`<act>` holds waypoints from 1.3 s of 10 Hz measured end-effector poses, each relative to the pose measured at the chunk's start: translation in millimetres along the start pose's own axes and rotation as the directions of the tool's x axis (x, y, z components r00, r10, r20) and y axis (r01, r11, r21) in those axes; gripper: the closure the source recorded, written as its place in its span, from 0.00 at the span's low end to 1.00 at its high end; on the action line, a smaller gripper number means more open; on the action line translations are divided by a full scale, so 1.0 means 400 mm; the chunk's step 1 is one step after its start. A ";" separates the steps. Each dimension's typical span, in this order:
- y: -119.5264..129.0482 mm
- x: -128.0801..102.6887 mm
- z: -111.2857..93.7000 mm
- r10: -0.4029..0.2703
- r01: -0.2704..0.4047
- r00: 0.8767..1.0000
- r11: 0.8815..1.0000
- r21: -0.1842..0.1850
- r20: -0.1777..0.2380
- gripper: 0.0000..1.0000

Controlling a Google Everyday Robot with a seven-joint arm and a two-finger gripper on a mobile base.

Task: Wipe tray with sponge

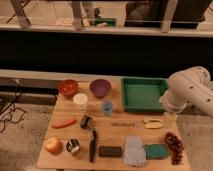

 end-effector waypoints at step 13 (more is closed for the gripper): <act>-0.001 0.000 -0.003 0.000 0.000 1.000 1.000 0.002 -0.001 0.20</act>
